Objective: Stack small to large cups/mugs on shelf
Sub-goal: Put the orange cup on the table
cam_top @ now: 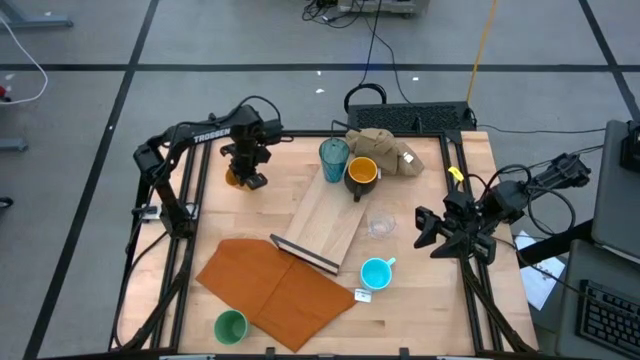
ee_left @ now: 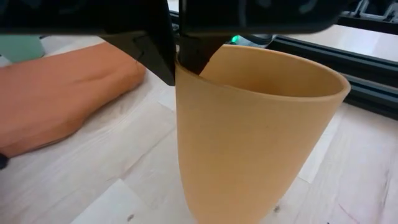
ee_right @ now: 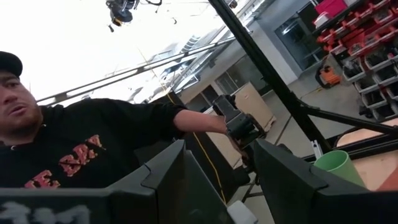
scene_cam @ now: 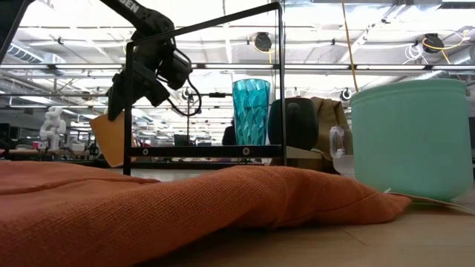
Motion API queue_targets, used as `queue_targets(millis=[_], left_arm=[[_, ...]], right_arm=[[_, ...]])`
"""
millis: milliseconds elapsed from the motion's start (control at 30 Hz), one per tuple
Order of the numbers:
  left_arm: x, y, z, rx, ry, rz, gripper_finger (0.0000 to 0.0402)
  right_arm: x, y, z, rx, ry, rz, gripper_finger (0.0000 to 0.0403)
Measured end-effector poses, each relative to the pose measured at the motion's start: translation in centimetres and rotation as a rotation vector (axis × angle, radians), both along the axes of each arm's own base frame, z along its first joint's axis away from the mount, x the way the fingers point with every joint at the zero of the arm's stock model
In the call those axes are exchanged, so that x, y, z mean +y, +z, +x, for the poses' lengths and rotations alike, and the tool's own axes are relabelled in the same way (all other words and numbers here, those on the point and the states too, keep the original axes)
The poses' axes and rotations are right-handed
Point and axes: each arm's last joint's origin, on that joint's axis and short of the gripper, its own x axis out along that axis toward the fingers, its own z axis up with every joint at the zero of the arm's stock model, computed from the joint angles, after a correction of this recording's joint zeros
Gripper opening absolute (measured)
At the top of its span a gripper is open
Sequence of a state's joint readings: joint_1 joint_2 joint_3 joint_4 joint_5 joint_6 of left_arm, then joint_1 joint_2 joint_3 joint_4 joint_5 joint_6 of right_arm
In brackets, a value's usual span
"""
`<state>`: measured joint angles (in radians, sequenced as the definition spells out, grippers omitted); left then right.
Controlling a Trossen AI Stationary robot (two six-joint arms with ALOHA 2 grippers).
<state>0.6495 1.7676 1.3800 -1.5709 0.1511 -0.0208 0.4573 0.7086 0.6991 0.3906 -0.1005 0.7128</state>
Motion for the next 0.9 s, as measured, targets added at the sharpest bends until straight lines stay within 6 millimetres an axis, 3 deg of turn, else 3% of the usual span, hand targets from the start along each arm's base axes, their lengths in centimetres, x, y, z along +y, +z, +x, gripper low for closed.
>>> queue_targets(millis=[367,900], left_arm=[[-0.1,0.0,0.1,0.001,0.027,-0.006,0.0047],[-1.0,-0.1,1.1,-0.039,0.028,-0.013,0.0053]], right_arm=[[0.3,0.0,-0.2,-0.005,-0.006,-0.007,0.0180],[0.6,0.0,-0.3,-0.015,-0.016,-0.021,0.0180]])
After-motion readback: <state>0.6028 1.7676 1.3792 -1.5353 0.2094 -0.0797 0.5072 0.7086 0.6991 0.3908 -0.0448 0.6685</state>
